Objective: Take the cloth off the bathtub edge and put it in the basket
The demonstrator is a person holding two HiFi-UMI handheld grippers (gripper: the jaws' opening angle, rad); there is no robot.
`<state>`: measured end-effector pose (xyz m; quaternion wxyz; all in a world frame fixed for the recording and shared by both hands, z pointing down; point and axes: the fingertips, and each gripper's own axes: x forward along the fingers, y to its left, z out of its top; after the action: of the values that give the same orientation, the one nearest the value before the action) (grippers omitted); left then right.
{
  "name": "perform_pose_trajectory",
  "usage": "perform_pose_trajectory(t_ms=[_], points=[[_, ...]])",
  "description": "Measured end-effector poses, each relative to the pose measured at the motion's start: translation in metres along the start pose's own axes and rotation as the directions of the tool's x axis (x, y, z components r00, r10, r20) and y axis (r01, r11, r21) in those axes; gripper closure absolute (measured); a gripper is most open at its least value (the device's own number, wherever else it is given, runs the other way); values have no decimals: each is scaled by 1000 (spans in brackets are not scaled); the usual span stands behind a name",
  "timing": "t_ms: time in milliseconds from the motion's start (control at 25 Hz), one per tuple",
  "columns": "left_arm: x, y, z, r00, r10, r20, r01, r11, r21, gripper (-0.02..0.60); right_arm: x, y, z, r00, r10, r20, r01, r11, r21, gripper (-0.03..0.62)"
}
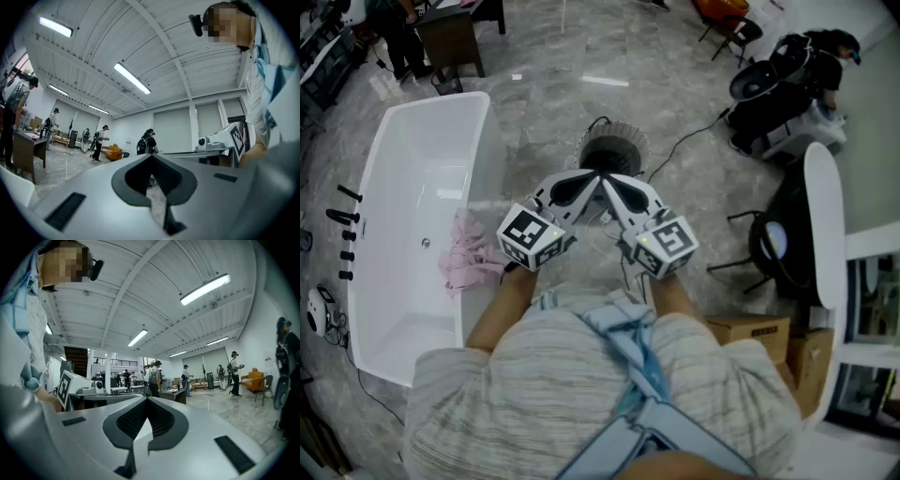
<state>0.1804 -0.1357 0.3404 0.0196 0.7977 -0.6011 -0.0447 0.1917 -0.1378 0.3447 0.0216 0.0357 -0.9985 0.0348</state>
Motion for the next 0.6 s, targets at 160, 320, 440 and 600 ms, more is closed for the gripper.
perform_pose_trajectory(t_ms=[160, 320, 440, 600], points=[[-1, -1, -5, 1000, 4, -7, -4, 1000, -10, 578, -2, 0, -6, 1000, -7, -9, 7, 1000, 17, 591], [-1, 0, -9, 1000, 16, -5, -17, 1000, -16, 578, 0, 1, -5, 1000, -1, -18, 1, 1000, 18, 591], [-3, 1, -10, 1000, 17, -6, -17, 1000, -19, 578, 1, 2, -8, 1000, 1, -17, -1, 1000, 20, 591], [-3, 2, -9, 1000, 8, 9, -8, 999, -33, 578, 1, 0, -11, 1000, 8, 11, -9, 998, 69, 591]])
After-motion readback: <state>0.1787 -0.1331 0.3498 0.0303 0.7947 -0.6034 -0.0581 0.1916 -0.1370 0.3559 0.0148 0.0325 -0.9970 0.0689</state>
